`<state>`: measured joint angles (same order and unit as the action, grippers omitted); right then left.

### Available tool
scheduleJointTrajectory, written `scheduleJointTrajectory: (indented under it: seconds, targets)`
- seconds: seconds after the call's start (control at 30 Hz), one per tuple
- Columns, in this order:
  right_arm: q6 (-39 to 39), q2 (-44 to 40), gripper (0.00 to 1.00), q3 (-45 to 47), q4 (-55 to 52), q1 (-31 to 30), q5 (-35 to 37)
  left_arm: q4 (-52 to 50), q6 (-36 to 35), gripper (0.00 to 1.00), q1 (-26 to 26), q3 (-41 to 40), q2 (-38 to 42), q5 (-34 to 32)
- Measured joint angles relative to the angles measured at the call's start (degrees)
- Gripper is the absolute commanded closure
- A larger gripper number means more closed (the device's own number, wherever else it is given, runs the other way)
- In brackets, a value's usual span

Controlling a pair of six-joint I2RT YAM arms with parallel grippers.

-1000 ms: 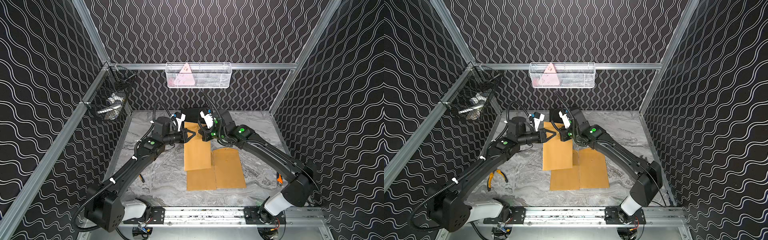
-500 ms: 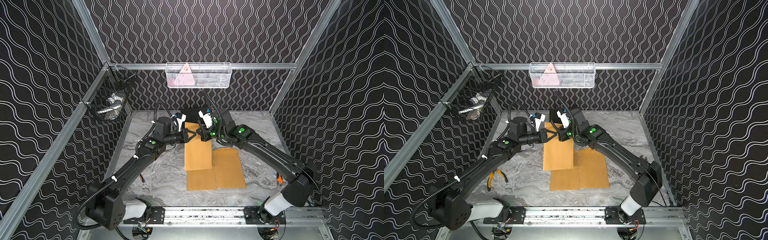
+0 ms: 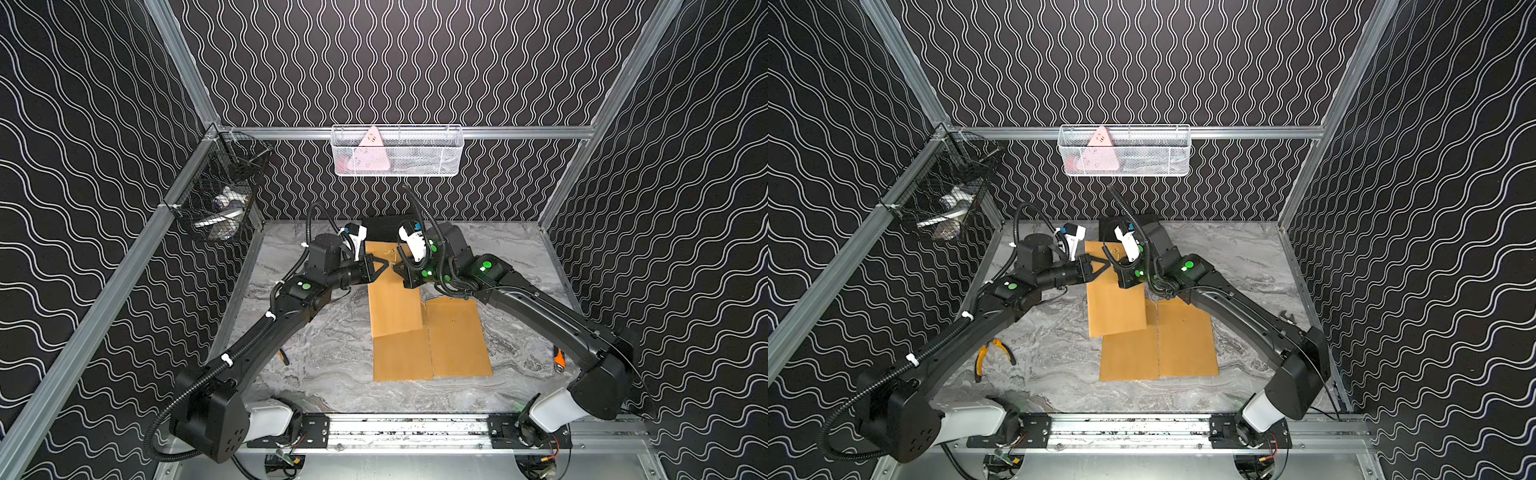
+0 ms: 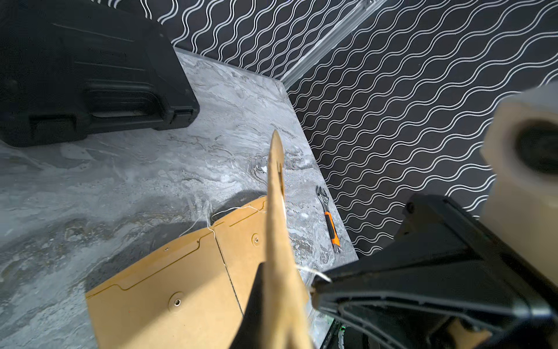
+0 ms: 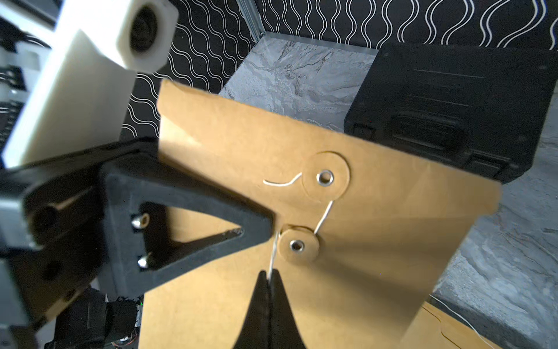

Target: Open the file bag

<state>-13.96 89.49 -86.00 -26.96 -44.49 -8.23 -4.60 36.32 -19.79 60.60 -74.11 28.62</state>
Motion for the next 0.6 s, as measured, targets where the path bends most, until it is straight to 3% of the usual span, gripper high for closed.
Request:
scheduleJointTrajectory:
  seconds: [0.6]
  targets:
    - [-2.34, -0.83, 1.0, 4.98, 1.44, -0.35, 0.39, 2.25, 1.44, 1.0, 1.75, -0.74, 2.45, -3.06]
